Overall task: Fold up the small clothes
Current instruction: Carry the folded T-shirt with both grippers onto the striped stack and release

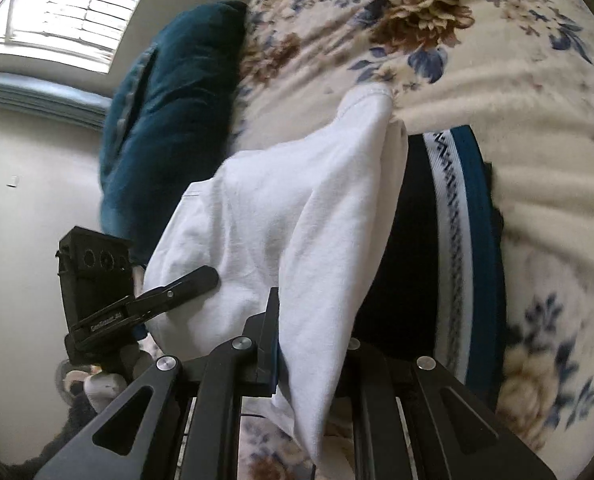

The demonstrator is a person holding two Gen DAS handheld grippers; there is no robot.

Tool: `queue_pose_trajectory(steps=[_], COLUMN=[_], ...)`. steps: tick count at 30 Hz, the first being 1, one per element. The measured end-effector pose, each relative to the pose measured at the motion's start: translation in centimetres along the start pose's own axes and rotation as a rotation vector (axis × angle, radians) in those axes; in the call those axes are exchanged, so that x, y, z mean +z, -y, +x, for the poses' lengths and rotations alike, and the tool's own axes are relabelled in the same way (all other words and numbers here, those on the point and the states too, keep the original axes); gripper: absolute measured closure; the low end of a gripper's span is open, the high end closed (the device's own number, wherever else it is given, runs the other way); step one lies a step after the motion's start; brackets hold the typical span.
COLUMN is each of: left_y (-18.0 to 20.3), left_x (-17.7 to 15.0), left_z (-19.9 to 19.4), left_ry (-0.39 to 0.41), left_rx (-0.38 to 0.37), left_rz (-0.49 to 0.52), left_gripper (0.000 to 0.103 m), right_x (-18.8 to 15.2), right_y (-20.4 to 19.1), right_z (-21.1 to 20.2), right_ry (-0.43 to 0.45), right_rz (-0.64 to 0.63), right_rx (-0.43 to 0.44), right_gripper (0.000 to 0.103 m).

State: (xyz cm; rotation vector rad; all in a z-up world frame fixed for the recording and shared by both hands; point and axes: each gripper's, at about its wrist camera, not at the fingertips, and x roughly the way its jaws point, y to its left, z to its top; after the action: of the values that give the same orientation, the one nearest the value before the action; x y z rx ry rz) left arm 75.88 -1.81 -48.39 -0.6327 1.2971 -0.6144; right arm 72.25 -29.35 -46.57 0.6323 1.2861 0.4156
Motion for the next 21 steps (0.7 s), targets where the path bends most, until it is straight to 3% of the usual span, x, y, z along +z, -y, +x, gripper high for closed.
queue_pose_trajectory(steps=[3, 5, 7, 8, 9, 10, 11, 13, 14, 17, 21], left_y=[-0.4, 0.1, 1.0, 1.5, 2.2, 3.0, 3.3, 3.9, 3.9, 4.4, 6.0], left_x=[0.2, 0.0, -0.3, -0.7, -1.0, -1.6, -2.1, -3.5, -3.9, -5.5, -7.6], left_z=[0.7, 0.2, -0.7, -1.3, -1.8, -2.3, -2.5, -2.9, -2.6, -2.7, -3.8], left_ry=[-0.025, -0.014, 0.025, 0.054, 0.08, 0.108, 0.124, 0.151, 0.152, 0.156, 0.181], left_rx=[0.05, 0.086, 0.164, 0.217, 0.299, 0.373, 0.41, 0.501, 0.55, 0.629, 0.708], left_rz=[0.014, 0.029, 0.059, 0.081, 0.115, 0.154, 0.178, 0.229, 0.241, 0.254, 0.268], left_gripper=[0.081, 0.075, 0.07, 0.052, 0.042, 0.02, 0.006, 0.003, 0.001, 0.0, 0.0], right_x=[1.2, 1.4, 0.8, 0.4, -0.2, -0.9, -1.5, -3.0, -3.9, -6.0, -8.8], right_y=[0.8, 0.7, -0.1, -0.7, -1.5, -2.3, -3.1, -4.3, -4.8, -5.6, -6.8], right_z=[2.5, 2.7, 2.3, 2.2, 1.9, 1.5, 1.2, 1.0, 0.9, 0.3, -2.2], right_ry=[-0.039, -0.045, -0.043, -0.04, -0.025, 0.001, 0.035, 0.078, 0.094, 0.145, 0.214], right_rz=[-0.008, -0.017, -0.038, -0.045, -0.067, -0.099, -0.137, -0.185, -0.197, -0.205, -0.181], right_rx=[-0.063, -0.102, -0.205, -0.255, -0.336, -0.406, -0.487, -0.656, -0.7, -0.779, -0.804], right_gripper=[0.09, 0.082, 0.059, 0.051, 0.037, 0.033, 0.03, 0.005, 0.0, 0.0, 0.0])
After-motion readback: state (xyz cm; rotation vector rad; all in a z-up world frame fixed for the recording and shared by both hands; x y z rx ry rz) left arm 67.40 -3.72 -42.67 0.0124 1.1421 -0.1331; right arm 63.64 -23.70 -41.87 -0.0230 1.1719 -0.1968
